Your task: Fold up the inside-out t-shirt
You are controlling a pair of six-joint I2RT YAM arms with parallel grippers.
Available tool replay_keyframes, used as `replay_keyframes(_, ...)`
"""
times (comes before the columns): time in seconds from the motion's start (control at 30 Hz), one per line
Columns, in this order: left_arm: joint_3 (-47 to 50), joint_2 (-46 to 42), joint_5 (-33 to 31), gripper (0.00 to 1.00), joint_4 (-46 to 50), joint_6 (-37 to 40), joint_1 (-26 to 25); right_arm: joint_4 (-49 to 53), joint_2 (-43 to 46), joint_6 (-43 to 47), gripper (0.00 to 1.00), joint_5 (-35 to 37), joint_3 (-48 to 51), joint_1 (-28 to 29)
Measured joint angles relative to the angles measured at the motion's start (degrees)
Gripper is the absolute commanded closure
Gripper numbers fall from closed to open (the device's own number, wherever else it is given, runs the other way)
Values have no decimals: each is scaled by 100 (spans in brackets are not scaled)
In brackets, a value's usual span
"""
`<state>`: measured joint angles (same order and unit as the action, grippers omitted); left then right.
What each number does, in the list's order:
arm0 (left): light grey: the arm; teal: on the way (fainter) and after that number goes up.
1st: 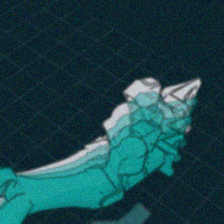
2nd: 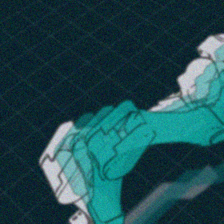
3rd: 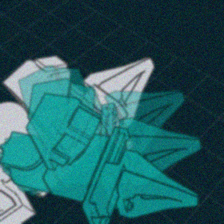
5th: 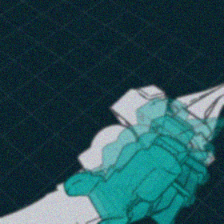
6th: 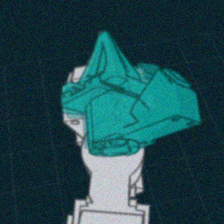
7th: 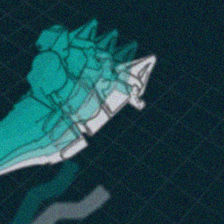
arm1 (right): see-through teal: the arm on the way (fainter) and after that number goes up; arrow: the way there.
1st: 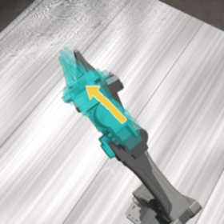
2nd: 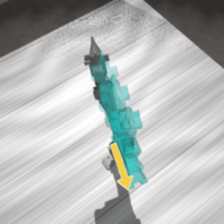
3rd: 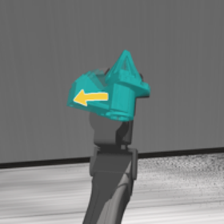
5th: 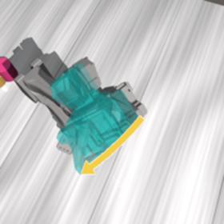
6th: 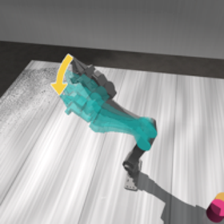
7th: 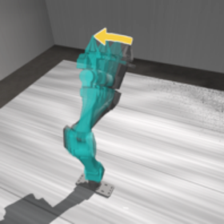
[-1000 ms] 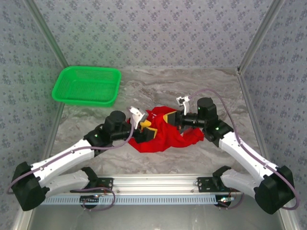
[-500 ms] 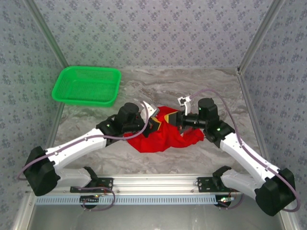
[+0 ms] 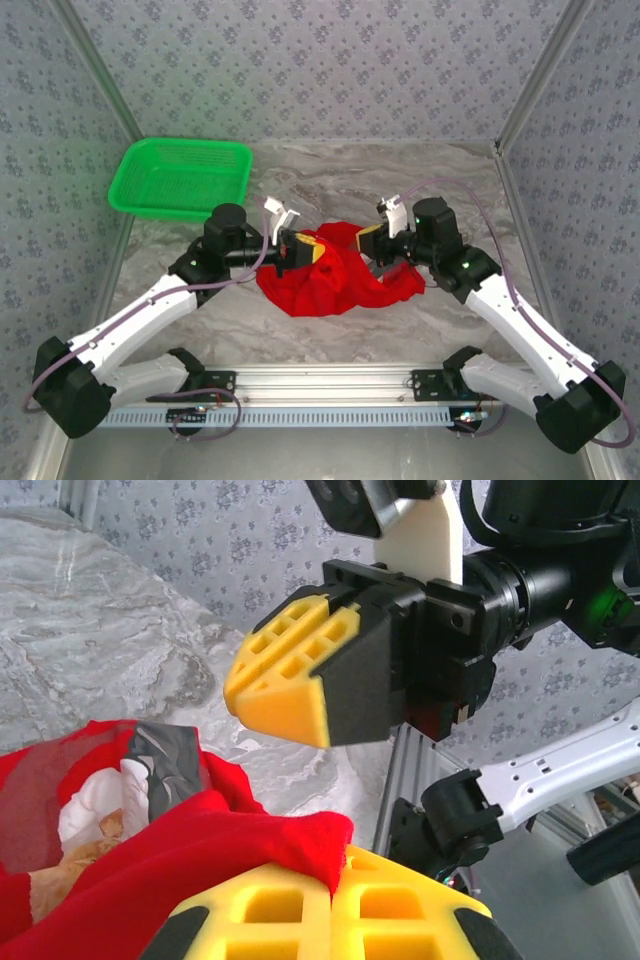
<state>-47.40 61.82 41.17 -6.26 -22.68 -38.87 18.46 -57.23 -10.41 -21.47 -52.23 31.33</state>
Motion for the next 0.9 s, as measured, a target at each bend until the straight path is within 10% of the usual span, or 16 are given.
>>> replay_keyframes(0.23,-7,107,-142,100,55,-358,151,127,442,520,50,-186,170,667)
replay_keyframes(0.9,-173,227,-455,100,352,-684,177,-162,-308,2212,64,2911,166,2721)
